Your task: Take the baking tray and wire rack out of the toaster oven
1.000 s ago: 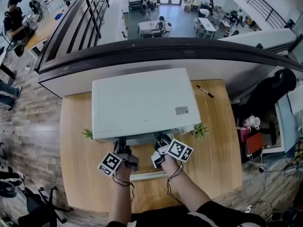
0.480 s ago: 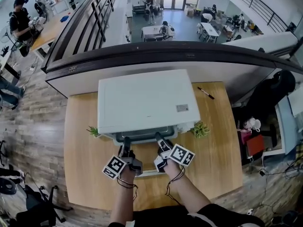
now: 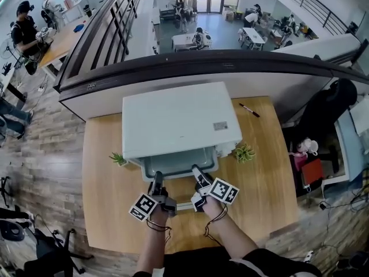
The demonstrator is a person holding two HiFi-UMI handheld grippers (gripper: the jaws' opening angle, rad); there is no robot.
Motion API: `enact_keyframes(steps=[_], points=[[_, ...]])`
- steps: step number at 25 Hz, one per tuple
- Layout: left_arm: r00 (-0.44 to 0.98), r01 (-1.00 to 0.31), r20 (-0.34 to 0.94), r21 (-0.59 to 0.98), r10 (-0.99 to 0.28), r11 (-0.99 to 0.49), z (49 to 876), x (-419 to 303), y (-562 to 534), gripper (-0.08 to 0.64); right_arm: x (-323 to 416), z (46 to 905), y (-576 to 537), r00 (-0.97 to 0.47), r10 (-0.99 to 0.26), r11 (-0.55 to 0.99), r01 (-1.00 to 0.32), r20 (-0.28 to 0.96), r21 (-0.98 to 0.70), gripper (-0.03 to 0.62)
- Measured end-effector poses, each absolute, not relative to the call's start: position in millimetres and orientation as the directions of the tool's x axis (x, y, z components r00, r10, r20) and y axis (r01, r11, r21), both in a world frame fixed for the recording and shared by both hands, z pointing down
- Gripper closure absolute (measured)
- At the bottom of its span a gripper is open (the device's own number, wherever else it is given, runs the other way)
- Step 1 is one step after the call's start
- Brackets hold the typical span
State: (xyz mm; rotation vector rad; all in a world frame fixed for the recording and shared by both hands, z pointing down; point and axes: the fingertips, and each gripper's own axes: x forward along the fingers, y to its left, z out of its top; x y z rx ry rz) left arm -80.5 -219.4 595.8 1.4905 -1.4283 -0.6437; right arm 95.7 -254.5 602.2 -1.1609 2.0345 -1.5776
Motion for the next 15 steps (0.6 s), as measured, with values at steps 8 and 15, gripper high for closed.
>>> enact_keyframes(steps=[8, 15], points=[[0.205, -0.454, 0.222, 0.885, -0.953, 0.109, 593.7, -73.9, -199.6, 0.413, 101.3, 600.2, -235.1, -0.626, -0.746, 0.067, -0.409, 0.227, -0.91, 0.442], [0.202, -0.478, 0.258, 0.868, -0.945, 0.135, 600.5, -70.2, -176.5, 0.413, 103.9, 607.0, -212.2, -0.633, -0.735, 0.064, -0.422, 0.244, -0.904, 0.443]])
